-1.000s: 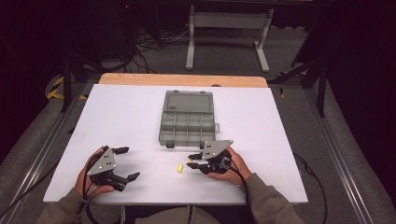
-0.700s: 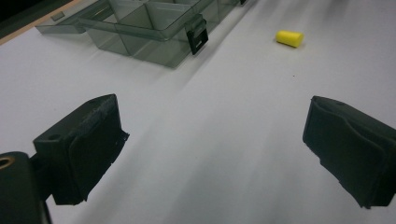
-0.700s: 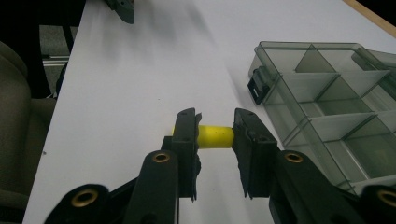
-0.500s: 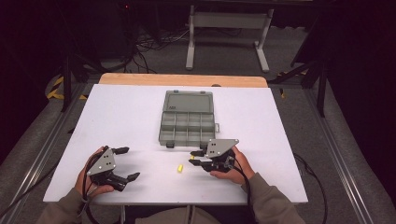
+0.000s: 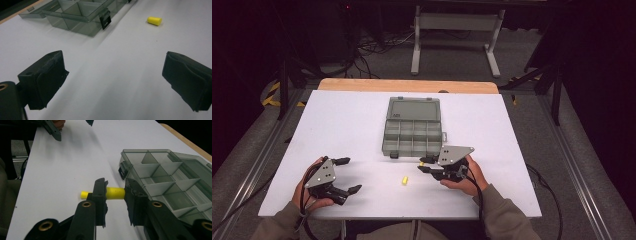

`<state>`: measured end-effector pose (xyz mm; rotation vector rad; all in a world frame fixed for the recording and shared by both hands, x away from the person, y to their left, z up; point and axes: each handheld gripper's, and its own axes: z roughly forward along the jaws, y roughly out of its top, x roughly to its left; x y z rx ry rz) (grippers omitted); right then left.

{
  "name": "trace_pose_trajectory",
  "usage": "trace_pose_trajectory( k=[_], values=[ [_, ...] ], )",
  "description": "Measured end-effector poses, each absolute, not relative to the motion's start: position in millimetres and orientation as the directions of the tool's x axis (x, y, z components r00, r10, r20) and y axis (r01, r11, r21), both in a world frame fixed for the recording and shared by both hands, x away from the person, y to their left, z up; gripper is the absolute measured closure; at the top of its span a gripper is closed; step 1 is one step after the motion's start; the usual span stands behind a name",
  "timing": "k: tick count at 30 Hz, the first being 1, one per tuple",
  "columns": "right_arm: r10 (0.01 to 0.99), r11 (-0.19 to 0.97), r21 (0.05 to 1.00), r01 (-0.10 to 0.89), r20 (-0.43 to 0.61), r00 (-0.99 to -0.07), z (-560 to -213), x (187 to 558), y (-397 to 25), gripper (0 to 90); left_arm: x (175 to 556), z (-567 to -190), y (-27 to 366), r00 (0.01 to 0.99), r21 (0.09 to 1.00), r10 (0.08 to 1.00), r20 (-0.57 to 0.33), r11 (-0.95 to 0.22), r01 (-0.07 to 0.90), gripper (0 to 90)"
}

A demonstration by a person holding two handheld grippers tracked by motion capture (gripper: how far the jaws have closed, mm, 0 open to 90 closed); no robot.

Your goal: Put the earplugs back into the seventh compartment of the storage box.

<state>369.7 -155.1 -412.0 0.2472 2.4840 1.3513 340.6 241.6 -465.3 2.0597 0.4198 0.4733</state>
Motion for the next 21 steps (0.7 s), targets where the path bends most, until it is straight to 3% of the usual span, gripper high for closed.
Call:
trace_pose_trajectory(
  k=[21],
  values=[
    [0.38,0.511,0.859,0.03,-0.195,-0.905,-406.9,381.8,-166.2,71.9,340.9,-464.6,243.0,0.868,0.866,0.47,0.162,-0.489,0.104,5.6]
  ],
)
